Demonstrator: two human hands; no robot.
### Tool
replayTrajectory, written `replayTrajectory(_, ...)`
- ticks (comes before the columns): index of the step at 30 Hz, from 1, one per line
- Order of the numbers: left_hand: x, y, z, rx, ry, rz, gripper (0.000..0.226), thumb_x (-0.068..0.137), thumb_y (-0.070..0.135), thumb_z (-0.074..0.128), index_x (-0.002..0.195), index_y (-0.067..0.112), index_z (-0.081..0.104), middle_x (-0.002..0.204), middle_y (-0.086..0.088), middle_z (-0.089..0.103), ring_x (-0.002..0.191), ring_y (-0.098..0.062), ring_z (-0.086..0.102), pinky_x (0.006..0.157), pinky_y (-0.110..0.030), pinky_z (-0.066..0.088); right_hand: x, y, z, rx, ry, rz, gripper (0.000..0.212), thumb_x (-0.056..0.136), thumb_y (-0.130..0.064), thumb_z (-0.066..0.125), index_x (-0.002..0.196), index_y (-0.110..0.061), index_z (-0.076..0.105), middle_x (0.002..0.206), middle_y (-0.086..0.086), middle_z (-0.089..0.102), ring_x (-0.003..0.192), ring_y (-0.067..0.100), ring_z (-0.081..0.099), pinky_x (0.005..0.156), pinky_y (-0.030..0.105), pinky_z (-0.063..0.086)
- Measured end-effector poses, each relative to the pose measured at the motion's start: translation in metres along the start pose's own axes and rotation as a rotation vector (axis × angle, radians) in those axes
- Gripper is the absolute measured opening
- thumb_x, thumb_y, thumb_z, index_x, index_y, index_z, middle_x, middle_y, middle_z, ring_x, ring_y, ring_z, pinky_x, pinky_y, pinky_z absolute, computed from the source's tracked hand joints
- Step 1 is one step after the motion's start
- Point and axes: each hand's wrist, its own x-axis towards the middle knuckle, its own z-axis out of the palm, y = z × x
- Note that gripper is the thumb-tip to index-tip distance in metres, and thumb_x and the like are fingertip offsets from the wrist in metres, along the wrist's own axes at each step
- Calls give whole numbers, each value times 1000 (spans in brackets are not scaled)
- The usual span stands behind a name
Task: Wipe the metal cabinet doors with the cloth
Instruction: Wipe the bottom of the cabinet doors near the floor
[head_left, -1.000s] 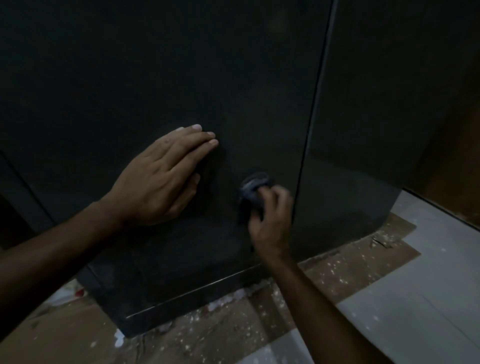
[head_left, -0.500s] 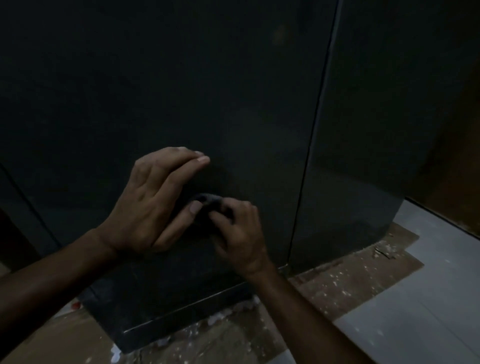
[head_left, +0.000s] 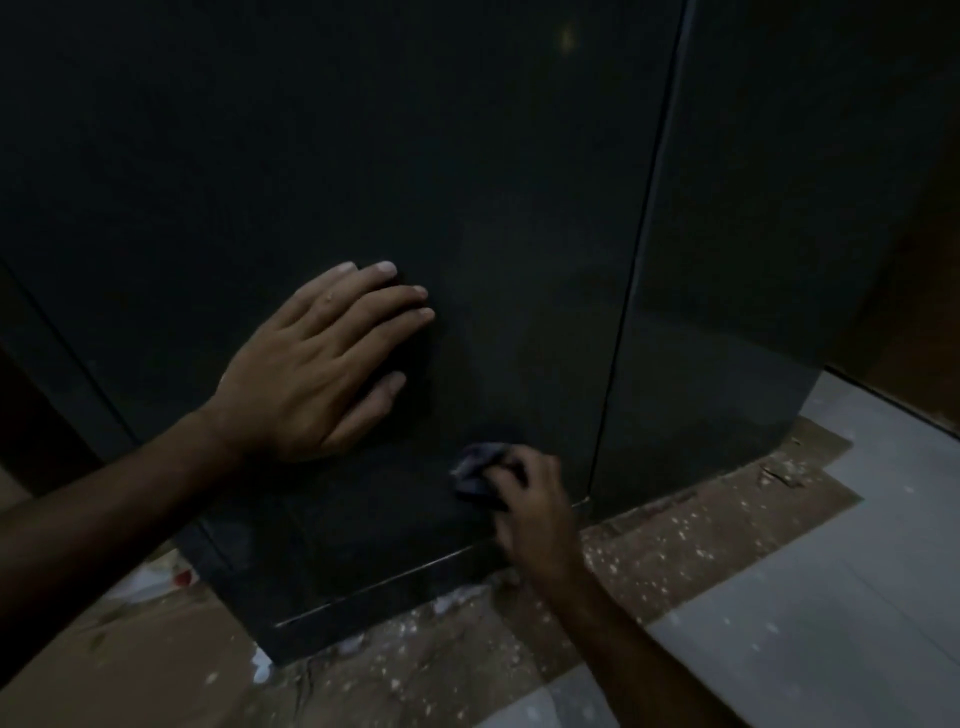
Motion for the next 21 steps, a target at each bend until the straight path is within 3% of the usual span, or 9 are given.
replayTrajectory(4,-3,-4,7,133,-34,44,55,106,37,48,154,10,51,165,-16,40,158,-36,26,130,-52,19,40,20,-17,232,385,690,39,73,10,67,106,-10,61,123,11,48,112,34,55,96,39,49)
replayTrajectory(5,-4,-4,7,150,-36,39,56,106,38,48,155,11,50,166,-15,38,158,-36,25,130,-52,19,56,7,-21,263,444,712,38,76,7,66,109,-12,61,126,10,47,115,30,53,97,35,47)
replayTrajectory(7,-4,-2,9,173,-28,36,58,104,39,51,156,13,49,168,-15,36,159,-36,24,130,-53,19,61,-24,-18,217,382,537,45,78,2,64,118,-19,59,131,7,43,120,22,45,97,26,40)
replayTrajectory(10,-5,-1,10,183,-8,33,57,103,37,55,155,14,51,168,-14,36,159,-36,25,130,-53,20,0,-45,4,126,-52,251,60,77,2,69,128,-26,56,137,5,40,124,20,38,97,25,41)
replayTrajectory(12,-5,-2,9,183,-18,30,57,102,38,54,155,15,51,168,-14,36,159,-36,24,130,-53,19,-31,-13,-1,128,-194,430,51,83,3,65,125,-24,58,136,4,42,123,20,42,102,33,49)
replayTrajectory(14,-5,-2,8,179,-39,34,58,103,39,52,156,16,49,169,-14,33,159,-36,22,130,-54,17,-24,30,-10,158,-137,761,35,88,-1,61,120,-15,56,126,11,48,115,29,50,99,43,49)
replayTrajectory(16,-4,-3,9,169,-48,40,58,103,40,51,156,16,49,169,-15,33,159,-37,21,130,-54,16,-7,53,-16,129,-8,954,31,91,-6,60,122,-10,53,125,17,48,114,35,51,97,42,46)
replayTrajectory(18,-6,-3,10,163,-40,34,57,104,40,49,155,16,50,169,-15,34,159,-37,22,131,-53,16,0,30,-9,107,42,901,36,90,-9,62,124,-14,53,130,12,45,115,30,49,96,39,47)
replayTrajectory(21,-6,-3,11,173,-23,34,56,104,39,52,155,17,51,169,-14,34,159,-37,23,130,-53,17,-42,-32,19,92,-166,623,44,84,-11,73,119,-32,56,138,-7,35,126,12,39,101,28,46)
